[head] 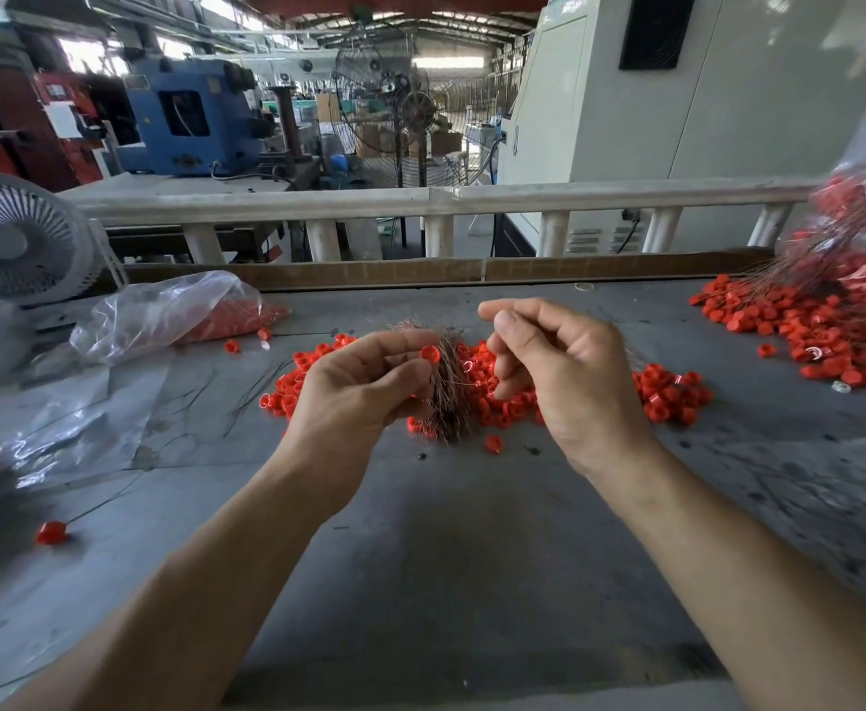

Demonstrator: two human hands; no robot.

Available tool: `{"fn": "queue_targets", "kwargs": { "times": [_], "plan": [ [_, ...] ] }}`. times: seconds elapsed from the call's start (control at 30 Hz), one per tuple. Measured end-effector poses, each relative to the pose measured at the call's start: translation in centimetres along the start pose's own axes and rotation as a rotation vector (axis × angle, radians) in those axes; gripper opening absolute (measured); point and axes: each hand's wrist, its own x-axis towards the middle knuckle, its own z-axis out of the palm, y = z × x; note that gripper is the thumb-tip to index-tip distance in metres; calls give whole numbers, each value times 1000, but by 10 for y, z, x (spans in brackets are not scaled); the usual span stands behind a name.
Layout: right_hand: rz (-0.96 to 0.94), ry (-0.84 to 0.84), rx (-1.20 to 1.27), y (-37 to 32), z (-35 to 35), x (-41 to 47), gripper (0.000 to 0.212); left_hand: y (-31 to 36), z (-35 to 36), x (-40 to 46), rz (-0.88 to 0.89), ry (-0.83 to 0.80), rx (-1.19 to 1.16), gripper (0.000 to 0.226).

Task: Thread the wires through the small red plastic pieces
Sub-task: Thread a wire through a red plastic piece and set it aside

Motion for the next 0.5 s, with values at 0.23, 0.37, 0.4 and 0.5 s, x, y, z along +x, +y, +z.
{"fn": "queue_targets", "kwargs": {
  "times": [0.23,0.37,0.4,0.5],
  "plan": [
    [40,-90,32,-3,8,-5,13,0,1,-1,27,-52,-84,26],
    [87,-120,35,-2,12,-7,14,2,3,-1,28,-53,-173,29],
    [102,-132,39,-2,12,-7,16,2,3,-2,21,-50,-180,30],
    [123,-156,39,-1,13,-8,18,3,5,-3,12,-31,-170,34]
  ]
}}
